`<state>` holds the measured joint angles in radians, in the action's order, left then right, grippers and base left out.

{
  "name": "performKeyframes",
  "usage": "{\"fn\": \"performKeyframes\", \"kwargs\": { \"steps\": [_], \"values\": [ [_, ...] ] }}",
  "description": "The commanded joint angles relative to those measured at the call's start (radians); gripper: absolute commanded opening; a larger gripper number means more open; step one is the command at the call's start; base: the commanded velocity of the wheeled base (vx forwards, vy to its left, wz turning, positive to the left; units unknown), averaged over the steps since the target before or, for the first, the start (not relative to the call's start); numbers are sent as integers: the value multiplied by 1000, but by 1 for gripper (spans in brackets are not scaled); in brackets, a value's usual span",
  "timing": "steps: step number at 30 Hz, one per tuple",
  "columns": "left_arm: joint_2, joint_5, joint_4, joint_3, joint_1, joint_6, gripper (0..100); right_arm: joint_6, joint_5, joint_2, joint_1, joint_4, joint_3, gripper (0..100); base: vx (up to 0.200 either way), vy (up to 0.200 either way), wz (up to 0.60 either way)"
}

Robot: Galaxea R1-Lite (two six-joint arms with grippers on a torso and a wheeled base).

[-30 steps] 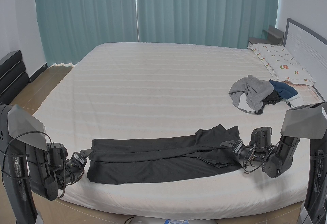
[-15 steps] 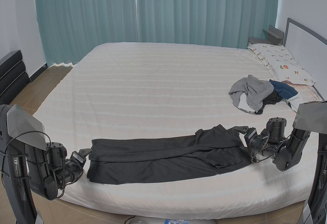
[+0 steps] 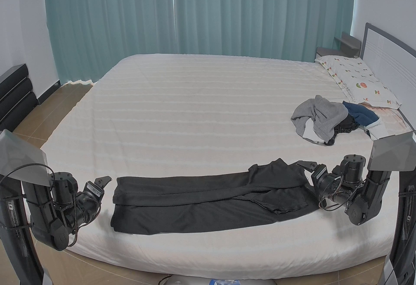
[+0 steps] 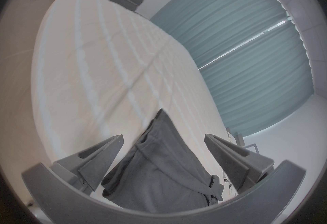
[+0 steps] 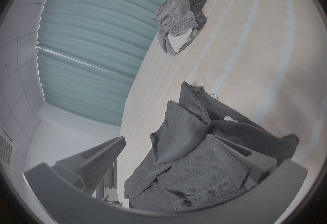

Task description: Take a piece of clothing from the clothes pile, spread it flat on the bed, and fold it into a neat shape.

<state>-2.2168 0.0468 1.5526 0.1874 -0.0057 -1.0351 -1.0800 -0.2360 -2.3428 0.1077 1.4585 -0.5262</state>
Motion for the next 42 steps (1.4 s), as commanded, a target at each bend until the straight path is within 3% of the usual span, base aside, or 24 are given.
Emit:
{"fn": "performKeyframes", "kwargs": {
  "steps": [1,4,9,10,12,21,37,38,42],
  "values": [
    [31,16,-25,92,-16,78,100,8,0,-56,9,77,52,100,0,0,0],
    [3,28,-81,161,-17,115,100,18,0,-64,10,91,58,100,0,0,0],
    [-12,123,-259,257,-13,260,100,35,0,-70,12,92,61,100,0,0,0],
    [-11,156,-321,273,-3,329,100,35,0,-70,17,92,63,100,0,0,0],
    [-15,159,-378,294,6,372,100,37,1,-72,21,92,63,100,0,0,0],
    [-72,151,-376,277,1,443,100,51,1,-78,24,94,69,100,0,0,0],
    [-127,117,-374,302,-34,445,100,52,3,-78,26,94,69,100,0,0,0],
    [-129,117,-374,300,-39,445,0,52,3,-78,26,94,69,100,0,0,0],
    [-132,114,-373,299,-39,440,0,52,3,-78,26,94,71,100,0,0,0]
  ]
}}
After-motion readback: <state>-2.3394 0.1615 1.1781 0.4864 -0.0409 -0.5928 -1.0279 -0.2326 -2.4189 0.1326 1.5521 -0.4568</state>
